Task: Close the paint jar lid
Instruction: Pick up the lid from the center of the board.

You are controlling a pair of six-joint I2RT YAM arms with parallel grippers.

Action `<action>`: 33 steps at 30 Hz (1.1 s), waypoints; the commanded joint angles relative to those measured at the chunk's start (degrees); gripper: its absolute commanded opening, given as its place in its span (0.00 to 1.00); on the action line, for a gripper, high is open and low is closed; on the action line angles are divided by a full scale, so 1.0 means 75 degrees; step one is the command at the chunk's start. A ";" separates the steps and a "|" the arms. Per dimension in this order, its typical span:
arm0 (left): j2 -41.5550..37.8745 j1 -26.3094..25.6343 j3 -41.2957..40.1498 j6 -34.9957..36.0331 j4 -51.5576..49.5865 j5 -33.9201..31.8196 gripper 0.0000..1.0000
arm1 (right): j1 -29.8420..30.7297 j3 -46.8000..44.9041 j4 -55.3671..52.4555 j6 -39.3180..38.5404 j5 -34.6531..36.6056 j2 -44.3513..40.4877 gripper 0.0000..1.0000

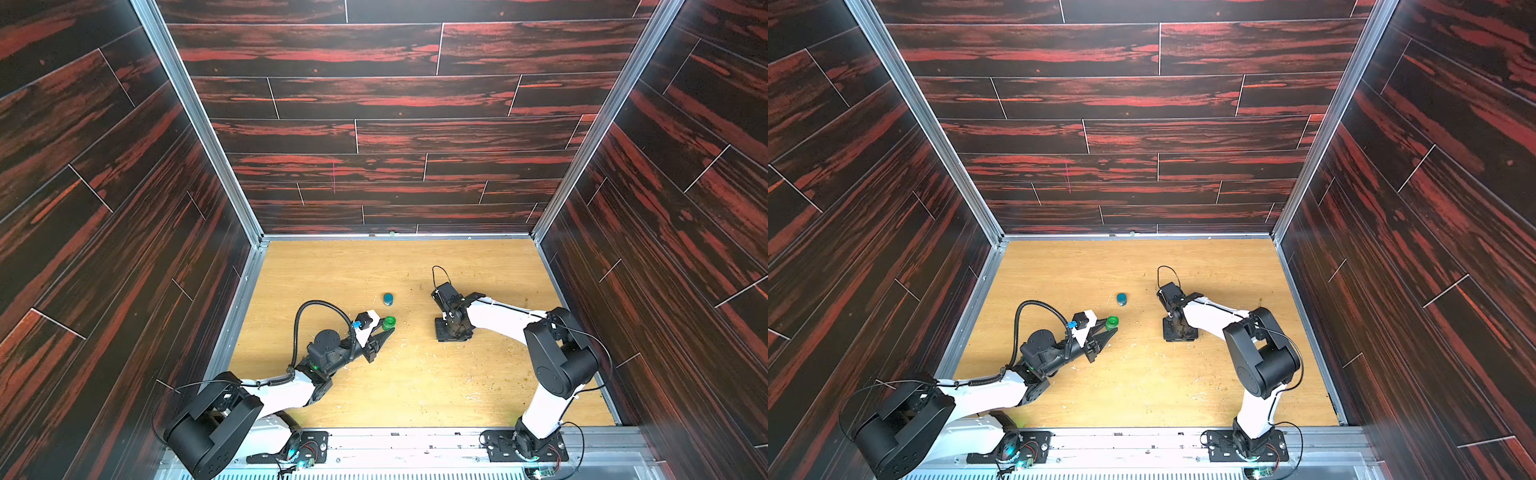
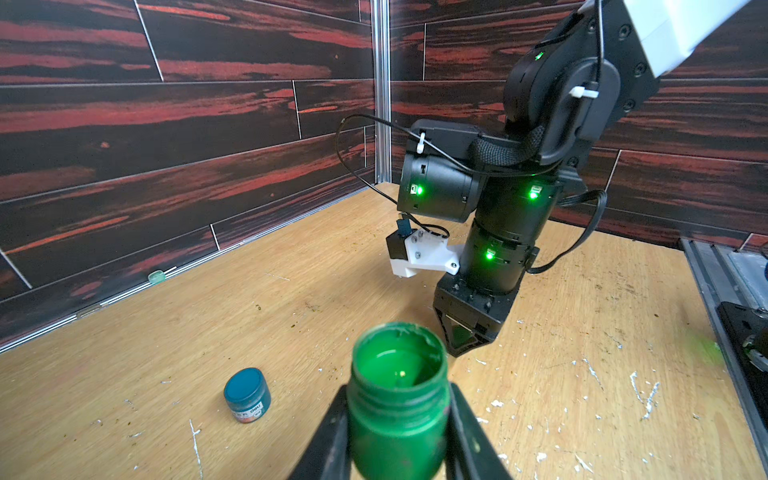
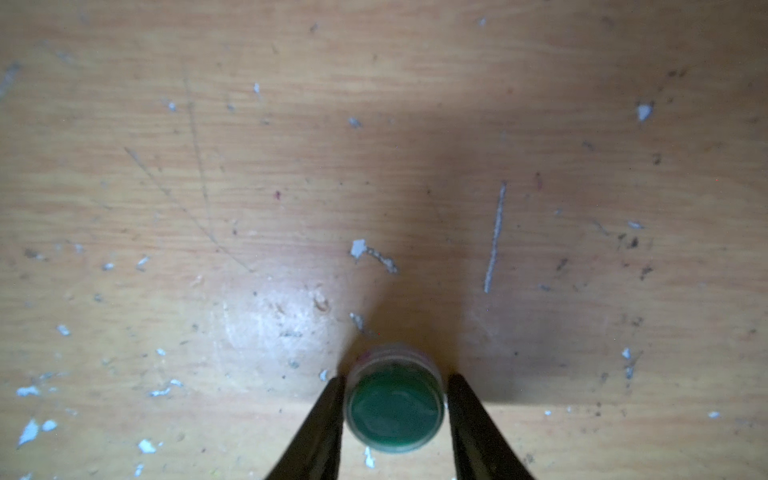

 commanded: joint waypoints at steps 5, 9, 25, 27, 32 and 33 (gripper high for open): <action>-0.0094 -0.0028 -0.0021 0.0120 0.0100 0.0034 0.23 | -0.0030 -0.0087 -0.0128 0.0014 0.0046 0.0226 0.40; -0.0094 -0.0035 -0.0044 0.0138 0.0100 0.0020 0.23 | -0.0029 -0.0049 -0.0150 -0.0012 0.0039 0.0173 0.39; -0.0105 -0.0034 0.0060 0.0296 0.0003 0.0257 0.22 | 0.0350 0.1503 -0.1827 -0.0519 -0.0984 -0.1676 0.36; -0.0082 -0.0034 0.0085 0.0296 0.0041 0.0291 0.22 | 0.0543 0.2002 -0.2181 -0.0570 -0.1140 -0.1764 0.36; -0.0079 -0.0027 0.0188 0.0296 0.0054 0.0384 0.22 | 0.1073 0.3487 -0.3061 -0.0696 -0.1550 -0.1617 0.36; -0.0083 -0.0029 0.0208 0.0296 0.0047 0.0404 0.22 | 0.1149 0.3704 -0.3168 -0.0707 -0.1599 -0.1555 0.36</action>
